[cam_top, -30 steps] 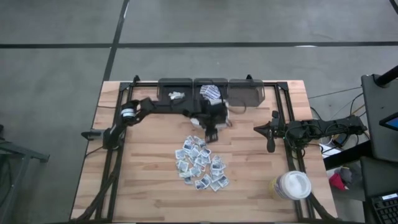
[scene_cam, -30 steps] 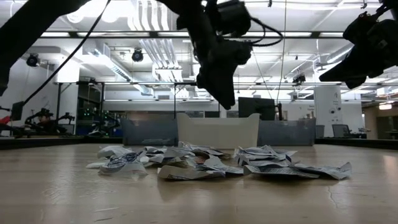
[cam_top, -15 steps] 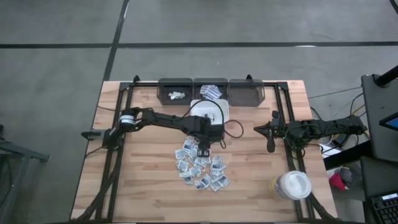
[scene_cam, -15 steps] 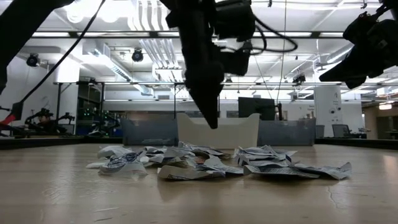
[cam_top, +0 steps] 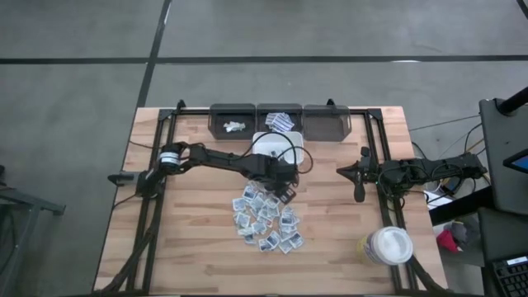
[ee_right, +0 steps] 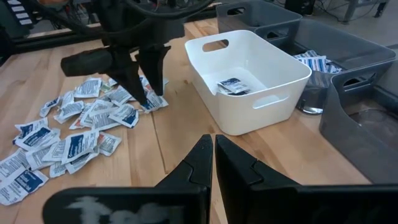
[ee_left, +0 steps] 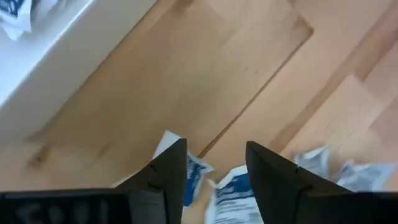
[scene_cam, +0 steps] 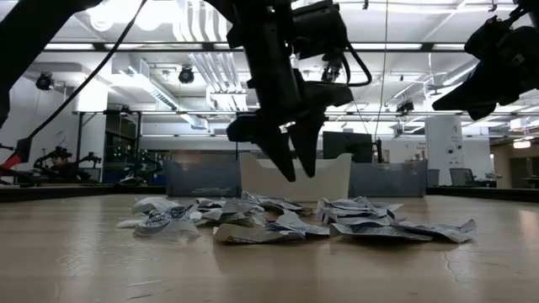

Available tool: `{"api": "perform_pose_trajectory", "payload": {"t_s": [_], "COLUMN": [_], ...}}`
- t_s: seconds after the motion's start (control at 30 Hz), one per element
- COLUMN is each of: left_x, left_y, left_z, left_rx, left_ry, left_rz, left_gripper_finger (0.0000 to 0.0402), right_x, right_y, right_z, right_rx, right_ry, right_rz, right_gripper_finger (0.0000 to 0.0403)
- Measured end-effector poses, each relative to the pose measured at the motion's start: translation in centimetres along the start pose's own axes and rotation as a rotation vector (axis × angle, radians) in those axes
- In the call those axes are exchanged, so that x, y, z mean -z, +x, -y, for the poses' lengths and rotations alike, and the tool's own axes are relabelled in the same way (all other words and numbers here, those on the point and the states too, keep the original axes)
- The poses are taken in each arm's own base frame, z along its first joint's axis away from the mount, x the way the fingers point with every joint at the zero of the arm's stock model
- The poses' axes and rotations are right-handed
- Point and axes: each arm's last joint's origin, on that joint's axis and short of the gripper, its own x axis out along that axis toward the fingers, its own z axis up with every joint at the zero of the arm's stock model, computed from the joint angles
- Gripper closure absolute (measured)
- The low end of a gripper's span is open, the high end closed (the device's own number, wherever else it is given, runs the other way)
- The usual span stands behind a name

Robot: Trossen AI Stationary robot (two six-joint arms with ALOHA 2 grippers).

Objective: Pick & Place First Aid Supplies
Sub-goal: Put the blue alcohol pad into the white bin

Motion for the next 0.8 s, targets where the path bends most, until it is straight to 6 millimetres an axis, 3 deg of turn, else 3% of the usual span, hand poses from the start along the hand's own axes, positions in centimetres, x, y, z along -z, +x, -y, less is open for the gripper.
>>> {"api": "perform_pose_trajectory", "payload": {"t_s": [0.47, 0.8], "left_x": [1.4, 2.3], "left_y": [1.6, 2.8], "left_z": [-0.6, -1.1], "left_rx": [-0.037, -0.042], "left_ry": [-0.254, -0.295], "left_rz": [-0.032, -0.034], "left_gripper_finger": [0.0246, 0.0262], "right_x": [0.0, 0.0], "right_y": [0.0, 0.0], "right_z": [0.0, 0.0], "right_rx": [0.000, 0.000], "right_ry": [0.000, -0.003], "right_rz": [0.000, 0.000], "right_gripper_finger": [0.0385, 0.0385]}}
